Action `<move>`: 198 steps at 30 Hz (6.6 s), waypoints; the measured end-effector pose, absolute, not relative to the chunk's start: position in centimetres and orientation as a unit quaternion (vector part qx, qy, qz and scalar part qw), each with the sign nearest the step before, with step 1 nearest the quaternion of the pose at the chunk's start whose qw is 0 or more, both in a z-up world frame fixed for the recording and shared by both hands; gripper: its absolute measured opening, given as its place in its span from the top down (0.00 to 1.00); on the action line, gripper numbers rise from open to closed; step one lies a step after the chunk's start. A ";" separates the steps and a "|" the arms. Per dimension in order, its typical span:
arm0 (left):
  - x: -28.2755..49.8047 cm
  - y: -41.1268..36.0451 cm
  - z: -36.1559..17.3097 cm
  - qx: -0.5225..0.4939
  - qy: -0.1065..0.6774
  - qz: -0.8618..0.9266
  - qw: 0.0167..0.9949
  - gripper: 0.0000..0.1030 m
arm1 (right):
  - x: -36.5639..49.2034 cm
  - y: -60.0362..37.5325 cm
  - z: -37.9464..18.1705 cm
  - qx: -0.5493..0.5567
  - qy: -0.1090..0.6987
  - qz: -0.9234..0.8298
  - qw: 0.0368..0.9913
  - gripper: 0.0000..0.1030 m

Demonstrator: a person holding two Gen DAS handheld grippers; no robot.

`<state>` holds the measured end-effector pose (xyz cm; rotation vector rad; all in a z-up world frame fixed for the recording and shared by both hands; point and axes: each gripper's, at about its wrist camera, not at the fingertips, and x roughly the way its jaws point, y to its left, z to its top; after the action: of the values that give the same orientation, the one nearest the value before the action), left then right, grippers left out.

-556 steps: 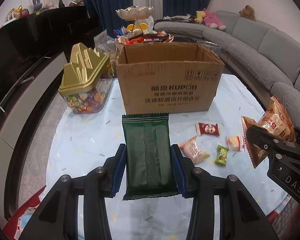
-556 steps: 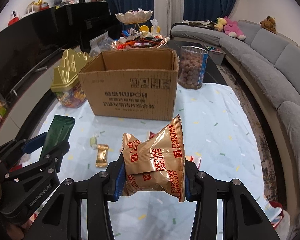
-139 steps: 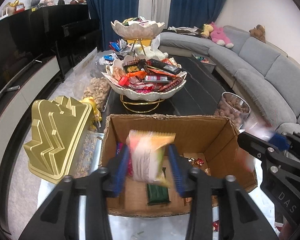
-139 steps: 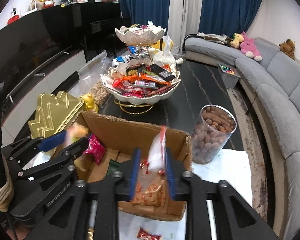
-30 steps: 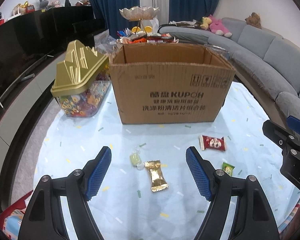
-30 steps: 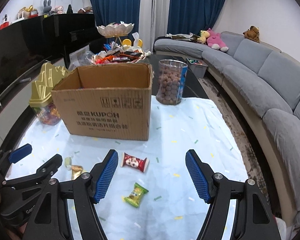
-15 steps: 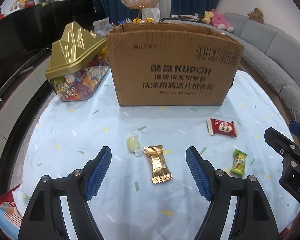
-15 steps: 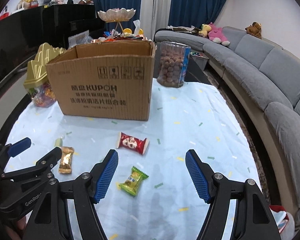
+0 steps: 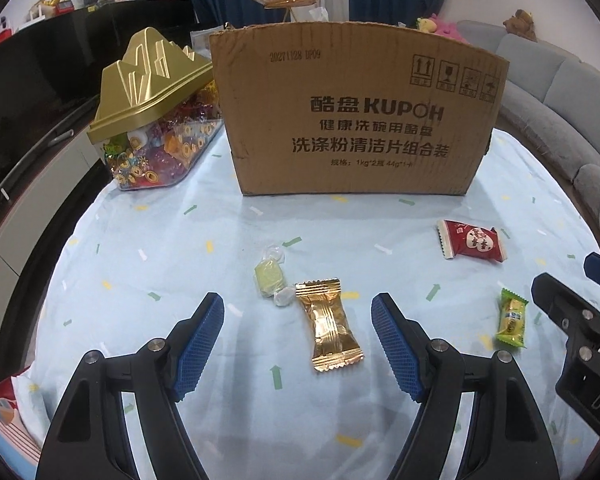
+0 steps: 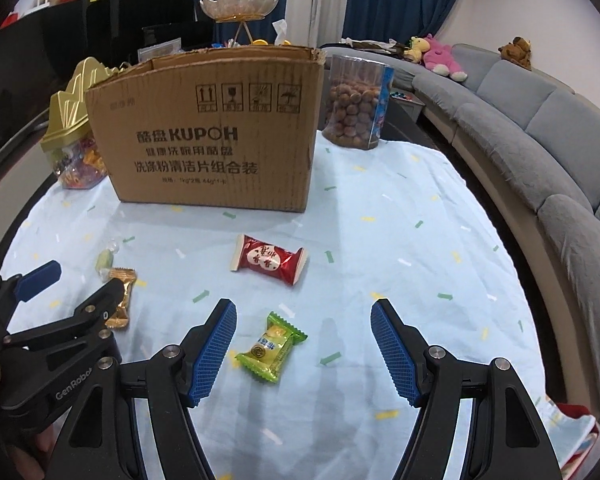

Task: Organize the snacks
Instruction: 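Grasp the gold-wrapped candy with the left tool while the right tool grasps the green-yellow packet, then lift and carry the gold candy and green-yellow packet toward the cardboard box, then lower both tools into the box and open them to drop the candies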

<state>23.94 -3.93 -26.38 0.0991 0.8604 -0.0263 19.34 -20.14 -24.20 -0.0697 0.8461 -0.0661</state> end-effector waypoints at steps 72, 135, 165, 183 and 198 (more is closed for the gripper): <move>21.4 -5.9 -23.3 0.093 0.375 -0.033 0.922 0.81 | 18.9 -20.1 -21.9 -0.003 0.402 0.006 0.916 0.79; 25.8 -4.0 -7.3 0.051 0.275 -0.016 0.960 0.81 | 21.8 -18.0 -5.6 -0.010 0.264 0.021 0.964 0.79; 35.6 -4.2 -7.8 0.053 0.300 -0.034 0.952 0.80 | 31.5 -17.9 -5.7 -0.014 0.282 0.023 0.959 0.79; 39.1 -3.9 -12.2 0.047 0.351 -0.037 0.935 0.80 | 36.4 -18.0 -10.2 -0.015 0.342 0.023 0.939 0.79; 39.0 -2.6 -11.7 0.042 0.345 -0.016 0.937 0.44 | 35.7 -18.0 -9.0 -0.032 0.318 0.004 0.948 0.35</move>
<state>38.96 -2.57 -11.73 0.0854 0.7049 -0.0326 35.70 -18.03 -8.96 -0.0645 0.6471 0.0090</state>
